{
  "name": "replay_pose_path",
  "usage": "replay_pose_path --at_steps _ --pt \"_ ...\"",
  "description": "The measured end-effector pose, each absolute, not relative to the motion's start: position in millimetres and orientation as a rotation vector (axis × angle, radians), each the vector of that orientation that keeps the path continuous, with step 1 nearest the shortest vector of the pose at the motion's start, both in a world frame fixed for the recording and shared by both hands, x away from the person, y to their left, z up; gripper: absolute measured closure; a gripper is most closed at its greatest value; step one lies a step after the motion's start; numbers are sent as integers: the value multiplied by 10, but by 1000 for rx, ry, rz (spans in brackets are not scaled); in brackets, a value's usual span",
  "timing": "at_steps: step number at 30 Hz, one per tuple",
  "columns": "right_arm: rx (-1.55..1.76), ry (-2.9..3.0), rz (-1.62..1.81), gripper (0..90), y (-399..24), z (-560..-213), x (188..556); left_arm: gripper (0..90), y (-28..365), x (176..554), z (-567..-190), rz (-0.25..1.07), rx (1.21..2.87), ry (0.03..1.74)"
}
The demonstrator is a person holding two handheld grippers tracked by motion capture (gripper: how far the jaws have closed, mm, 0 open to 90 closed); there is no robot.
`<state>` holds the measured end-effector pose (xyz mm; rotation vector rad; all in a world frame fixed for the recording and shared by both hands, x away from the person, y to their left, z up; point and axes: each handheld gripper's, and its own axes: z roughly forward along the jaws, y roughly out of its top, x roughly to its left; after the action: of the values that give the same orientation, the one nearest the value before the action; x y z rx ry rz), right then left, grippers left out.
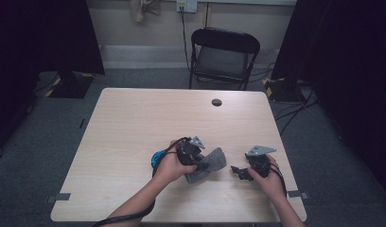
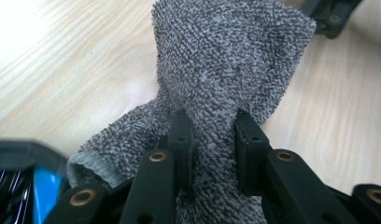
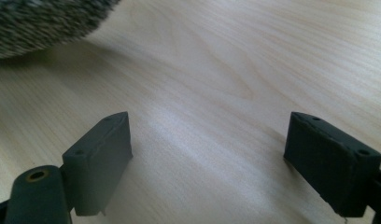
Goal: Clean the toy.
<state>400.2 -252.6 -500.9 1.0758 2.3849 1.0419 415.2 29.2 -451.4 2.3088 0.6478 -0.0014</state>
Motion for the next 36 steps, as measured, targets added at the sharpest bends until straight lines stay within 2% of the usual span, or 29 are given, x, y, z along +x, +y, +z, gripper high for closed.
replay_pose_path --at_steps 12,19,21,23,24,25,26,31,36 --pt "1073 2387 1043 142 -2528 -5009 4004 719 -26 4302 -4607 -24 2312 629" --pt "1073 2387 1043 142 -2528 -5009 4003 700 -60 4299 -4664 -24 2323 597" --pt "1073 2387 1043 142 -2528 -5010 4003 652 -61 4297 -4664 -18 2323 589" --pt "1073 2387 1043 142 -2528 -5010 4003 546 -55 4303 -4664 15 2325 564" --pt "1073 2387 1043 142 -2528 -5010 4003 546 -53 4302 -4664 32 2322 555" --pt "1072 2387 1043 142 -2528 -5010 4003 458 -50 4296 -4661 38 2323 550" --pt "1072 2387 1043 142 -2528 -5010 4003 458 -45 4290 -4658 46 2327 539" --pt "1072 2387 1043 142 -2528 -5010 4003 289 65 4238 -4597 84 2344 508" --pt "1072 2387 1043 142 -2528 -5010 4003 256 195 4218 -4487 102 2333 519"
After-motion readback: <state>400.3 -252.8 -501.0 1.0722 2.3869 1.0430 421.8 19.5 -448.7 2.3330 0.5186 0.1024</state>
